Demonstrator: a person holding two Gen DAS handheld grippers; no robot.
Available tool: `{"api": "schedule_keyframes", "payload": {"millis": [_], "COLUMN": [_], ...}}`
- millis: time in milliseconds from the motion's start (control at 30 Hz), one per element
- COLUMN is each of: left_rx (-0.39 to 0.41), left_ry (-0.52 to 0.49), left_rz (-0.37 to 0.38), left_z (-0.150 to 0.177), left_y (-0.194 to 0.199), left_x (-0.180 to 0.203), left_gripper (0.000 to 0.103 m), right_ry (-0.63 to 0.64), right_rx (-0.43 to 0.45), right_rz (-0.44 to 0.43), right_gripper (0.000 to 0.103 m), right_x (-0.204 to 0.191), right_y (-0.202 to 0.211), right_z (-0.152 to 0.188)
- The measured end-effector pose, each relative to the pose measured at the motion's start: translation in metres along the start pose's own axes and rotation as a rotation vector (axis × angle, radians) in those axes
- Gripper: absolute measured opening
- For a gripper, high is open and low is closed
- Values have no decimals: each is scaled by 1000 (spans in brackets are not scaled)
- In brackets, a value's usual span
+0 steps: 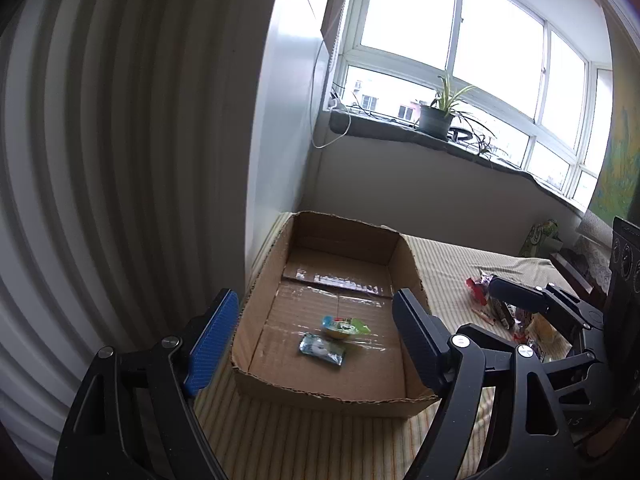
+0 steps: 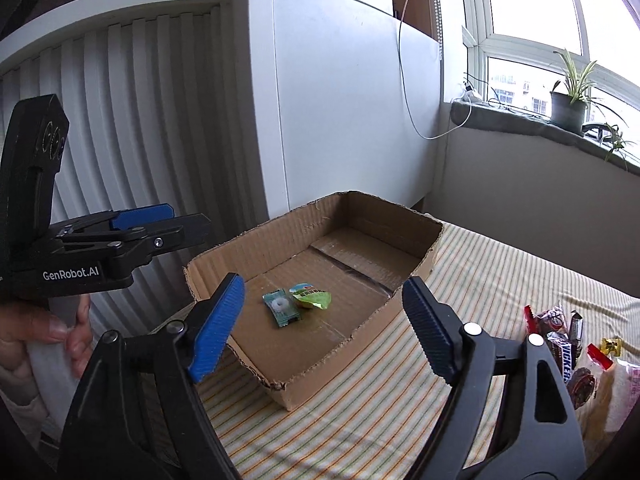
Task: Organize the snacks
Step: 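Carry both packets to the cardboard box and open both tools to drop them, then move both tools back over the remaining snacks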
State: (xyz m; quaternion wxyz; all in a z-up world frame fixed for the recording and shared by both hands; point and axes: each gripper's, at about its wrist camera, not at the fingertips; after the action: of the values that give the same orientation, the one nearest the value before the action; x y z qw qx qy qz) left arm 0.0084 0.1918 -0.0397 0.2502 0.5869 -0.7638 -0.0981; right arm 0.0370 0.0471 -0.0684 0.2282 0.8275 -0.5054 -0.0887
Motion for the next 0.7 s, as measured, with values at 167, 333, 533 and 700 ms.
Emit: {"api": "schedule_keyframes", "payload": {"millis": [167, 333, 533, 700], "left_rx": [-15, -55, -110, -152], "left_ry": [-44, -96, -166, -217], "left_rz": [25, 58, 144, 203], "left_z": [-1, 3, 11, 17], "left_y": [-6, -21, -44, -59], "left_x": [32, 72, 126, 162], "left_gripper": [79, 80, 80, 80], "right_ry": [-14, -73, -115, -159], "right_rx": [-23, -30, -30, -68], "right_rz": [35, 86, 201, 326], "right_gripper": [85, 85, 85, 85], "right_x": [16, 54, 104, 153], "right_y": [13, 33, 68, 95], "right_z": [16, 37, 70, 101]}}
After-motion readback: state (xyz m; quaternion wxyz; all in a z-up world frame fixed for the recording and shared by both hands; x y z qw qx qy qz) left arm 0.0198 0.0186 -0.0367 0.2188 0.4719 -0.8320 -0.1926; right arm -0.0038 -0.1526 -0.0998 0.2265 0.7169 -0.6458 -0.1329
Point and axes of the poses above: each gripper's, at about its wrist camera, not at the fingertips, and y roughly against the way its jaws point, x to its right, z to its underside, and after that the axes turned 11 degrees about z, right-handed
